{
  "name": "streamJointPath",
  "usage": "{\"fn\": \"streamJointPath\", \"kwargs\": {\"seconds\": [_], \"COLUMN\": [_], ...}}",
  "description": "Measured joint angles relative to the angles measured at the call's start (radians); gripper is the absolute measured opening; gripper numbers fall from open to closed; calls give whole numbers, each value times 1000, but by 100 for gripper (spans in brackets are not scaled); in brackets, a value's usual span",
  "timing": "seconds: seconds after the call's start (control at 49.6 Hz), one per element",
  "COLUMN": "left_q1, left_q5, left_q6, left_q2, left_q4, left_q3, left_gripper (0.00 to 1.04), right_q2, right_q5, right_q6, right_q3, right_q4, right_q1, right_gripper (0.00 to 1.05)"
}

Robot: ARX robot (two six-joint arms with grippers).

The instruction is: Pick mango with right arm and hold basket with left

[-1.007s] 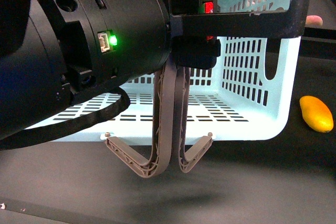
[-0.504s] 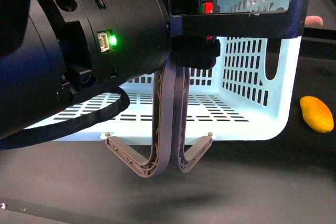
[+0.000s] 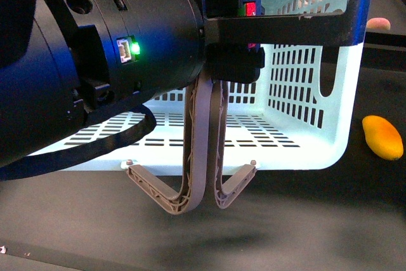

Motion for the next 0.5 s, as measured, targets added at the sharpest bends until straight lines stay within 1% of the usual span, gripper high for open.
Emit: {"fn": "streamJointPath", "kwargs": {"seconds": [0.201, 0.504], "left_q1": [0, 0], "left_q5": [-1, 0], "left_q6": [0, 0], "left_q2": [0, 0], "left_q4": [0, 0], "left_q3": [0, 0], "left_gripper": [9, 9], "right_q2": [197, 369], "right_q5": [5, 30], "right_q6": [10, 18], "right_q3": [205, 431], "right_q4": [-93, -203], "right_q1": [16, 46], "right_gripper": [97, 97]}}
